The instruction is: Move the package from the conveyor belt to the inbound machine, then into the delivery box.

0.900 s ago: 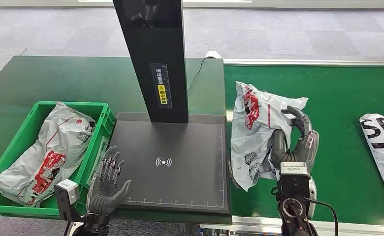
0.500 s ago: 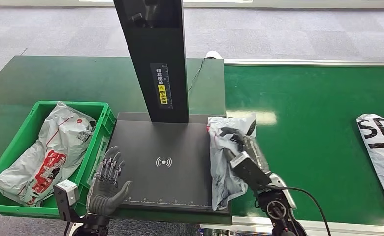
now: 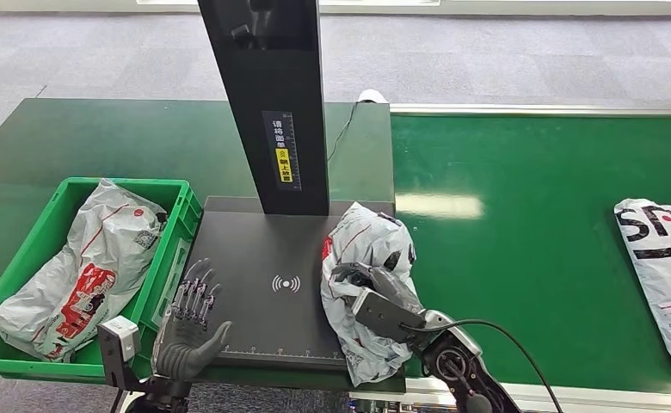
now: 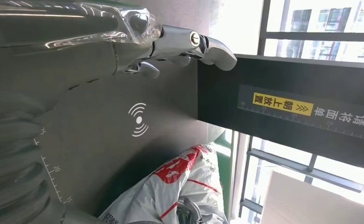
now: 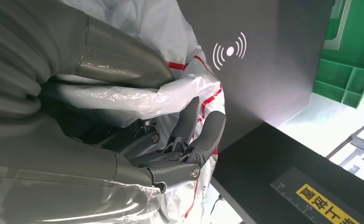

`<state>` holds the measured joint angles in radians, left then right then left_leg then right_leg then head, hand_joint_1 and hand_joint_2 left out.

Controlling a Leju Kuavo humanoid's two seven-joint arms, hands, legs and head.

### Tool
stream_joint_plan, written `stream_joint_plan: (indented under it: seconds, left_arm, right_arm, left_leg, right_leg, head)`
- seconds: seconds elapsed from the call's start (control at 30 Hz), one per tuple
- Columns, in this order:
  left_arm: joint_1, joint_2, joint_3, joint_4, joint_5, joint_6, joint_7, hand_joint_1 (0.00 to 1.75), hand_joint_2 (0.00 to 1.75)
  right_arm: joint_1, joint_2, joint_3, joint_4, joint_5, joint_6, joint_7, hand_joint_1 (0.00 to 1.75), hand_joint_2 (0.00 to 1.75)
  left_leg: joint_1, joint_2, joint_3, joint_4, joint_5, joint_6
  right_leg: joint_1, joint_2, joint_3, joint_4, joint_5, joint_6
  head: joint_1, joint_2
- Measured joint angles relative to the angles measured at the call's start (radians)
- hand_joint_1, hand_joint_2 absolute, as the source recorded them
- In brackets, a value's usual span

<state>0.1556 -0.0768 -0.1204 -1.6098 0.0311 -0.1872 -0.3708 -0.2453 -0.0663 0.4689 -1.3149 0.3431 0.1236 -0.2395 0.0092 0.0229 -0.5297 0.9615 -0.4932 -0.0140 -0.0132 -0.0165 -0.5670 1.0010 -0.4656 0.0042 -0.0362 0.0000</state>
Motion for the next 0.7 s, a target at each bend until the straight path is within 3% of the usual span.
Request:
stream_joint_plan:
  seconds: [0.2, 0.33, 0.47, 0.7]
  left_arm:
    - [-0.014, 0.01, -0.012, 0.018, 0.012, -0.001, -0.007, 0.0, 1.75]
    - [-0.033, 0.014, -0.019, 0.036, 0.022, 0.0, -0.02, 0.0, 1.75]
    - [-0.045, 0.016, -0.023, 0.053, 0.029, 0.002, -0.037, 0.0, 1.75]
    - [-0.053, 0.02, -0.027, 0.066, 0.03, 0.002, -0.042, 0.0, 1.75]
  right_arm:
    - [-0.034, -0.008, 0.04, 0.049, -0.017, 0.06, -0.041, 1.75, 1.75]
    - [-0.035, -0.011, 0.062, 0.072, -0.089, 0.082, -0.189, 1.75, 1.75]
    - [0.008, -0.008, 0.045, 0.03, -0.207, 0.037, -0.328, 1.75, 1.75]
    - [0.037, -0.007, 0.026, -0.029, -0.229, 0.028, -0.329, 1.75, 1.75]
  left_leg:
    - [0.0, 0.001, 0.003, 0.0, 0.0, 0.0]
    - [0.0, 0.0, 0.004, 0.0, 0.0, 0.0]
    - [0.0, 0.0, 0.002, 0.0, 0.0, 0.0]
    - [0.0, 0.0, 0.001, 0.0, 0.0, 0.0]
  right_leg:
    - [0.0, 0.001, 0.002, 0.0, 0.0, 0.0]
    - [0.0, 0.0, 0.003, 0.0, 0.0, 0.0]
    - [0.0, 0.0, 0.002, 0.0, 0.0, 0.0]
    - [0.0, 0.0, 0.001, 0.0, 0.0, 0.0]
  head:
    - [0.0, 0.0]
    - [0.0, 0.0]
    - [0.0, 0.0]
    - [0.0, 0.0]
